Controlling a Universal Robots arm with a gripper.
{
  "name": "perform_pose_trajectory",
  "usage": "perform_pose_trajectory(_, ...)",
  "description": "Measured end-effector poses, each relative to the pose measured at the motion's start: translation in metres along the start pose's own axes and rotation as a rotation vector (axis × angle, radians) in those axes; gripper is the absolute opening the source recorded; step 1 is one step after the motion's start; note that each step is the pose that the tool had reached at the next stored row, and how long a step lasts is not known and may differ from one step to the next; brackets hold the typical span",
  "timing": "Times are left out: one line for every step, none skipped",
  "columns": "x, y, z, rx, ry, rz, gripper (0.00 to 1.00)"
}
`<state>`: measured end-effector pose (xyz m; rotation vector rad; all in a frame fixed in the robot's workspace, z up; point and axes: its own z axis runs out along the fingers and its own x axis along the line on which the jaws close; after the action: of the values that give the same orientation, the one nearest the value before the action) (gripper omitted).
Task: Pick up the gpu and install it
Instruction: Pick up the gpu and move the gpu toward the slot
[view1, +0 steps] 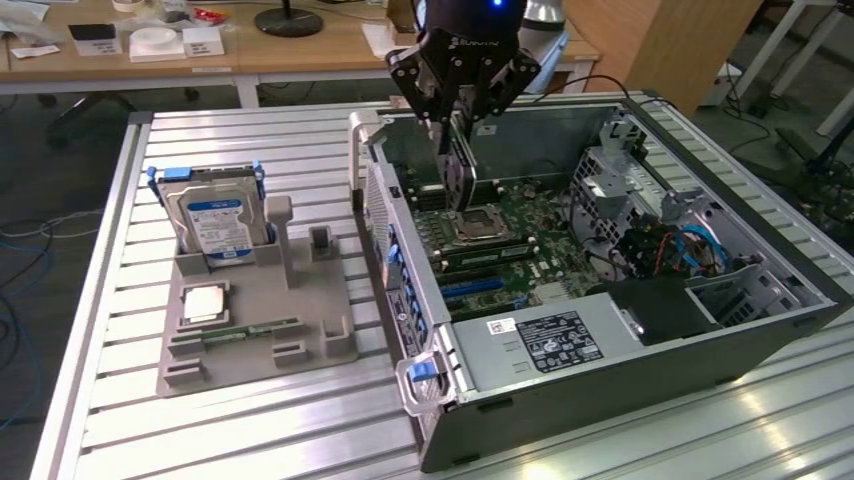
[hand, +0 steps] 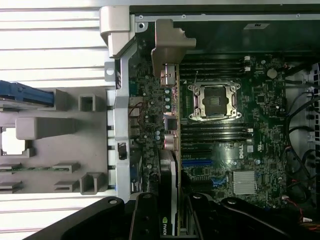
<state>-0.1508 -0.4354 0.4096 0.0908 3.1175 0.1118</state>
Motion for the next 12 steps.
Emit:
perform_pose_trajectory(-0.001, 0.0, 0.0001, 0.0, 0.0, 0.0, 0.27)
perform_pose_trajectory(-0.002, 0.0001, 0.0001, 0.0, 0.0, 0.0, 0.27)
perform_pose_trajectory(-0.003, 0.0002, 0.0001, 0.0, -0.0001, 0.0, 0.27)
perform_pose_trajectory(-0.004, 0.0002, 0.0002, 0.0, 0.0, 0.0, 0.27)
perform_pose_trajectory(-0.005, 0.0003, 0.0002, 0.0, -0.0001, 0.0, 0.27)
perform_pose_trajectory(-0.006, 0.0004, 0.0003, 0.0, 0.0, 0.0, 0.27)
perform_pose_trajectory(-0.007, 0.0004, 0.0003, 0.0, 0.0, 0.0, 0.27)
perform_pose_trajectory(-0.008, 0.0005, 0.0003, -0.0001, 0.0, 0.0, 0.27)
perform_pose_trajectory(-0.009, 0.0005, 0.0004, -0.0001, 0.0, 0.0, 0.27)
perform_pose_trajectory(-0.01, 0.0006, 0.0004, -0.0001, 0.0, 0.0, 0.27)
perform_pose_trajectory(-0.012, 0.0006, 0.0005, -0.0001, -0.0001, 0.0, 0.27)
perform_pose_trajectory(-0.013, 0.0007, 0.0005, -0.0001, -0.0001, 0.0, 0.27)
